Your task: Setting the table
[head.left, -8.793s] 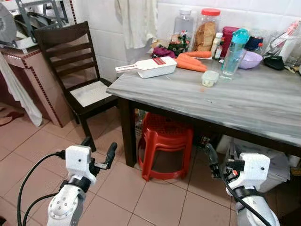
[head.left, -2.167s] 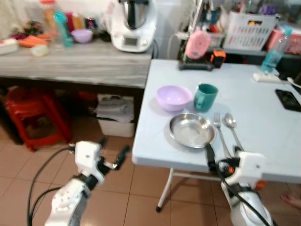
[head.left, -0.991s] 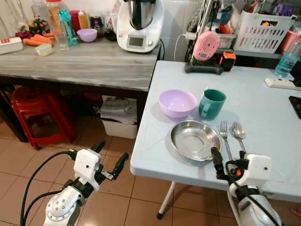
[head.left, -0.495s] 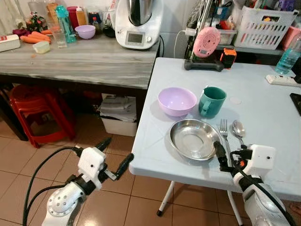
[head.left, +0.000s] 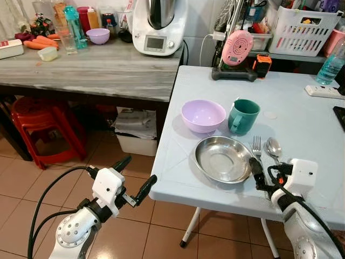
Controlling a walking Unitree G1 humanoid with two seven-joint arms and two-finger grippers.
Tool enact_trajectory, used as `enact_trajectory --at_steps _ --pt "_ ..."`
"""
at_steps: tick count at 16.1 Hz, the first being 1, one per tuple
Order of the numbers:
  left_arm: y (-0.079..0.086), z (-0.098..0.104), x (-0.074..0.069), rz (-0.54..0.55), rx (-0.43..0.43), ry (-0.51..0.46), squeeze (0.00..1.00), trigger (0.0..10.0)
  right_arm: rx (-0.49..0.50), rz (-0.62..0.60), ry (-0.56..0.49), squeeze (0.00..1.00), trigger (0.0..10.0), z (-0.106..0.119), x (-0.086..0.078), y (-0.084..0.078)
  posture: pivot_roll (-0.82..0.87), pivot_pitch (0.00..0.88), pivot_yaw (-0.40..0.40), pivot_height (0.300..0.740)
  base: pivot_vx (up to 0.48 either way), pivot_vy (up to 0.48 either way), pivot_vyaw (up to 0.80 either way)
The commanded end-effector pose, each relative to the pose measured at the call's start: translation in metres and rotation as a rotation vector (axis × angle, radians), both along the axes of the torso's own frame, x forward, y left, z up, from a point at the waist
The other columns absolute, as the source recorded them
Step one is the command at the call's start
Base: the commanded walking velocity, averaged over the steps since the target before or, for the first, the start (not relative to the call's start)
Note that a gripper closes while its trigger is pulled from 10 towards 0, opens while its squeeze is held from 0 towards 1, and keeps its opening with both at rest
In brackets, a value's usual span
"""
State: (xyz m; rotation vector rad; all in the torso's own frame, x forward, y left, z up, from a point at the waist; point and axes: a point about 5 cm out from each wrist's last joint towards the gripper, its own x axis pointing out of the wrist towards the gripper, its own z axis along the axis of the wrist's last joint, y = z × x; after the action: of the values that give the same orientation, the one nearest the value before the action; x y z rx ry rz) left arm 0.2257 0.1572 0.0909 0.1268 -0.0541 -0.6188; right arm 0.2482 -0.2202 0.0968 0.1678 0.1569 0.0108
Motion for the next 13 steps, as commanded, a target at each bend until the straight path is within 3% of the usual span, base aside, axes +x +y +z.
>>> enact_trajectory --at_steps 1,3,5,7,12,13 --pt "-0.001 0.002 0.000 -0.012 0.013 -0.006 0.00 10.0 -0.023 0.063 -0.056 0.00 10.0 0.008 0.008 0.006 -0.01 0.000 -0.007 0.740 0.000 0.000 0.00" --pt "0.000 0.002 0.001 -0.012 0.013 -0.005 0.00 10.0 -0.061 0.061 -0.062 0.00 10.0 0.009 0.010 0.006 -0.01 0.000 -0.003 0.740 0.000 0.000 0.00" --pt "-0.001 0.000 0.001 -0.009 0.013 -0.002 0.00 10.0 0.073 0.088 -0.032 0.00 10.0 0.007 0.009 0.011 -0.01 0.000 -0.003 0.740 0.000 0.000 0.00" --pt "-0.001 -0.001 0.001 -0.008 0.012 -0.001 0.00 10.0 0.103 0.075 -0.015 0.00 10.0 0.003 0.009 0.010 0.00 0.000 -0.004 0.740 0.000 0.000 0.00" --pt "-0.001 -0.005 0.001 -0.005 0.012 0.005 0.00 10.0 -0.005 0.003 0.032 0.00 10.0 -0.010 0.006 0.001 -0.01 0.000 -0.007 0.740 0.000 0.000 0.00" --pt "-0.001 -0.005 0.001 -0.007 0.012 0.007 0.00 10.0 0.035 0.018 0.041 0.00 10.0 -0.012 0.006 0.003 -0.01 0.000 -0.006 0.740 0.000 0.000 0.00"
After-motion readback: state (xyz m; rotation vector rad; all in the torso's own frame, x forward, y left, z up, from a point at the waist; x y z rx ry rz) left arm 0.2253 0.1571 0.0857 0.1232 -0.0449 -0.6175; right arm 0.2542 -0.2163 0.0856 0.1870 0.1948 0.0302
